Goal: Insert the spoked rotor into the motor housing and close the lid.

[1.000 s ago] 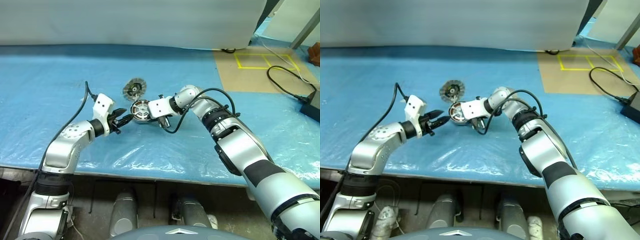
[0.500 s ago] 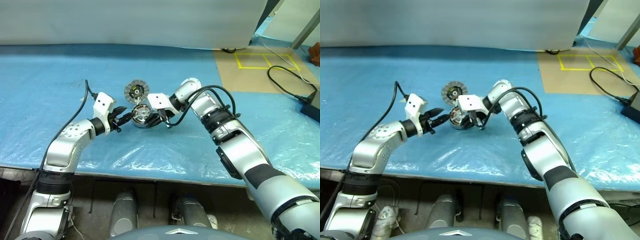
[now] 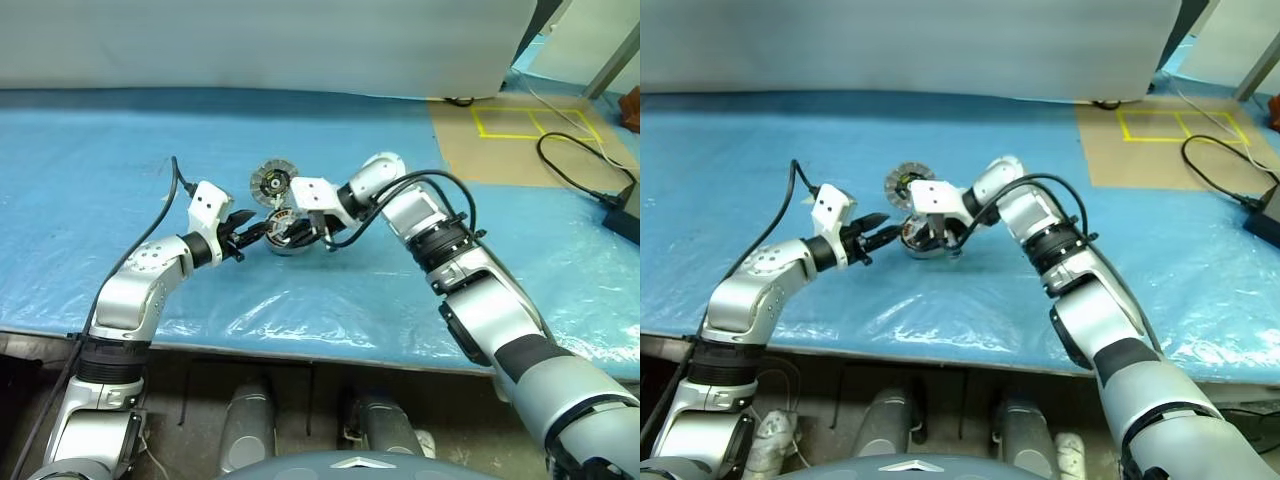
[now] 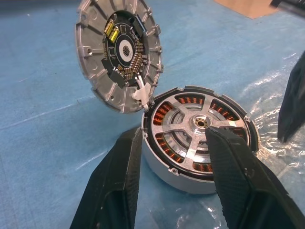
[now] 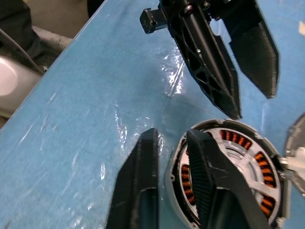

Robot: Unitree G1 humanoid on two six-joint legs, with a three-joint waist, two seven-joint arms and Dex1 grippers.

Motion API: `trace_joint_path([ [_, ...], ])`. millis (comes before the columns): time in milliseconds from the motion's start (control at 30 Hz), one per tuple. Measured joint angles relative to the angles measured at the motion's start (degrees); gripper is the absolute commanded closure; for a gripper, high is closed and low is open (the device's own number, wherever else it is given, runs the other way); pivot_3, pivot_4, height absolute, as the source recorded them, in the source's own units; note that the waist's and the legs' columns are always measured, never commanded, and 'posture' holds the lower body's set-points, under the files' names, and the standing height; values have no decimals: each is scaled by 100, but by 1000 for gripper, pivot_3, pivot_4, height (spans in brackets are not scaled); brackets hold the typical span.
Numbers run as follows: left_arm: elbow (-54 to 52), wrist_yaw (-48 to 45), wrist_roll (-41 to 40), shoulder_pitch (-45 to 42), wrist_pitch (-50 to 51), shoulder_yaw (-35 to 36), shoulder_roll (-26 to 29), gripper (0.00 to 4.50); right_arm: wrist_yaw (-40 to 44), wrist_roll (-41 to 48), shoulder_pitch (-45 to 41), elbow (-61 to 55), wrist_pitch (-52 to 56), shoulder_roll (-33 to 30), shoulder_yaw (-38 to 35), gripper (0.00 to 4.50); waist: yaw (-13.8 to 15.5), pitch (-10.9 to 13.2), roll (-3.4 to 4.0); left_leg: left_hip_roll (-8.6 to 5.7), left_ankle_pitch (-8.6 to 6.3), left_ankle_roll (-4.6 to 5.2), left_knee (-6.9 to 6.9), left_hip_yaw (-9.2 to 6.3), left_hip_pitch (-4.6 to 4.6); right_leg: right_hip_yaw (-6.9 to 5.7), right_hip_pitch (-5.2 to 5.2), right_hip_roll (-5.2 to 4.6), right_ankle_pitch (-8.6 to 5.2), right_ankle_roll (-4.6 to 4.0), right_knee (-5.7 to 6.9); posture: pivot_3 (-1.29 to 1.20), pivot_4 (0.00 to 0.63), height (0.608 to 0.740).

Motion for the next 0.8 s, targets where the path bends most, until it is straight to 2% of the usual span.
trace_joint_path([
  [100,2,-17,-1,-1,0,1,13,2295,152,-15,31,1,-434,-172,82,1860,-8,0,0,0,0,1,0,0,0,0,-1,0,0,1,0,0,150,740],
  [500,31,-24,-1,-36,0,-5,-16,2295,-581,-589,57,1190,-1741,64,505,1860,-40,0,0,1,0,1,0,0,0,0,-2,0,0,0,1,0,150,740],
  [800,-4,-7,5,18,5,-20,-23,2295,-855,-808,-192,1842,-2182,218,529,1860,-43,0,0,1,0,1,2,0,1,0,-1,0,0,0,4,0,150,740],
])
